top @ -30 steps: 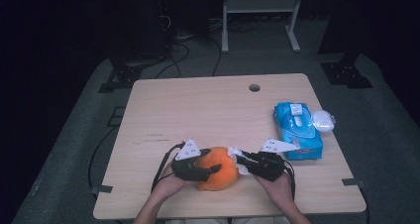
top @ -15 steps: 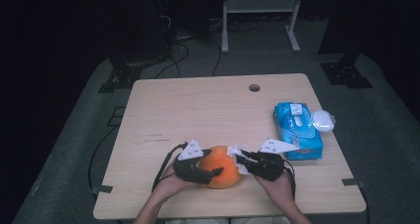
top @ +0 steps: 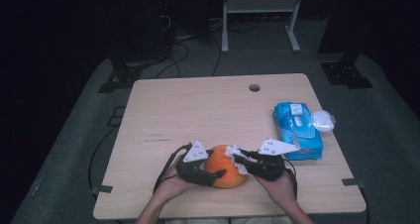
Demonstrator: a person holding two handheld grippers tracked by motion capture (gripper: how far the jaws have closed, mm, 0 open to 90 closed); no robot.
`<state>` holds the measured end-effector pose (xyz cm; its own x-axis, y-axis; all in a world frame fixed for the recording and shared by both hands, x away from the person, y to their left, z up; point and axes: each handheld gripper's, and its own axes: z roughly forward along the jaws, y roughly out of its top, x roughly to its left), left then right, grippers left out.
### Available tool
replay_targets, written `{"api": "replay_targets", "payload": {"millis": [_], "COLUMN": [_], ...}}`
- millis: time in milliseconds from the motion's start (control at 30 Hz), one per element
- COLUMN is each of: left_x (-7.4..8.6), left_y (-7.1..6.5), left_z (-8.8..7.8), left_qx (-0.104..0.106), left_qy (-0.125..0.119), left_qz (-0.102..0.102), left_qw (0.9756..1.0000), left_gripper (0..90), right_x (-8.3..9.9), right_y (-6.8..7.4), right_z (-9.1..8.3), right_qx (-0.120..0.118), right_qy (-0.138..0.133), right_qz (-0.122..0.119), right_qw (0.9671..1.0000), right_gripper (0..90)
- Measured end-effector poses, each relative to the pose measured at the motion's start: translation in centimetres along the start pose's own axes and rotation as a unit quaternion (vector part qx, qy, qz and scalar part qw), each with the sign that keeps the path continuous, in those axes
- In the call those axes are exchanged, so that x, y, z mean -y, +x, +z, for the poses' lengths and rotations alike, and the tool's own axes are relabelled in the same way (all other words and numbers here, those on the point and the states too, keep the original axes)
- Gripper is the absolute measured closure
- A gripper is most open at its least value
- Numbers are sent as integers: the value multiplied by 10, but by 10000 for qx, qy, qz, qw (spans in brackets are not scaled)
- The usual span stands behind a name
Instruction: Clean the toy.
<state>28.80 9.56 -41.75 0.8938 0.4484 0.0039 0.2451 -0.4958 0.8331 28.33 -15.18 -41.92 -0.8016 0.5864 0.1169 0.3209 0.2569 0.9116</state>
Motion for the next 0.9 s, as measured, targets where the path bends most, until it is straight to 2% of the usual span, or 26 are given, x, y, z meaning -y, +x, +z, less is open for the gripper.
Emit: {"api": "replay_targets", "payload": {"millis": [67, 100, 133, 167, 200, 267, 300, 367, 433, 500, 600, 667, 700, 767, 900], "left_x": [0, 1, 2, 3, 4, 3, 1, -3, -4, -1, 2, 4, 4, 2, -6], "left_y": [3, 6, 8, 10, 10, 5, 2, -5, -6, -1, 8, 10, 9, 4, -8], "left_z": [-4, -4, -3, -1, 1, 6, 7, 7, 7, 4, 1, 2, 2, 5, 7], "left_qx": [127, 37, -80, -75, -27, -84, -107, -97, -69, 117, 13, 65, 131, 137, 115], "left_qy": [-103, -123, -29, 19, 36, 89, 75, 72, 85, -71, -61, -36, -38, -23, -62], "left_qz": [-62, -157, -273, -432, -485, -358, -312, -194, -152, -307, -534, -654, -618, -475, -178], "left_qw": [9998, 9998, 9996, 9990, 9988, 9993, 9994, 9997, 9998, 9994, 9986, 9978, 9980, 9988, 9998], "left_gripper": [198, 191, 166, 132, 136, 169, 177, 200, 199, 187, 125, 115, 142, 193, 222], "right_x": [7, 8, 9, 9, 10, 10, 7, 0, -3, 0, 5, 4, 4, 1, -12], "right_y": [-4, -7, -9, -12, -14, -13, -9, 0, 5, 0, -8, -10, -11, -8, 9], "right_z": [3, 1, -1, -3, -4, -6, -6, -6, -3, -3, -5, -6, -7, -8, -9], "right_qx": [-85, -111, -49, 39, 69, 106, 126, -38, 12, -13, 41, 94, 112, 129, -80], "right_qy": [73, 77, 95, 90, 88, 73, 46, -40, -2, 32, 90, 131, 139, 90, -44], "right_qz": [63, 109, 90, 71, 149, 168, 78, -68, -274, -195, -74, -60, -61, -67, -440], "right_qw": [9999, 9998, 9999, 9999, 9998, 9998, 9999, 10000, 9996, 9998, 9999, 9999, 9998, 9999, 9990], "right_gripper": [746, 745, 745, 745, 744, 745, 745, 744, 742, 744, 745, 745, 746, 746, 746]}}
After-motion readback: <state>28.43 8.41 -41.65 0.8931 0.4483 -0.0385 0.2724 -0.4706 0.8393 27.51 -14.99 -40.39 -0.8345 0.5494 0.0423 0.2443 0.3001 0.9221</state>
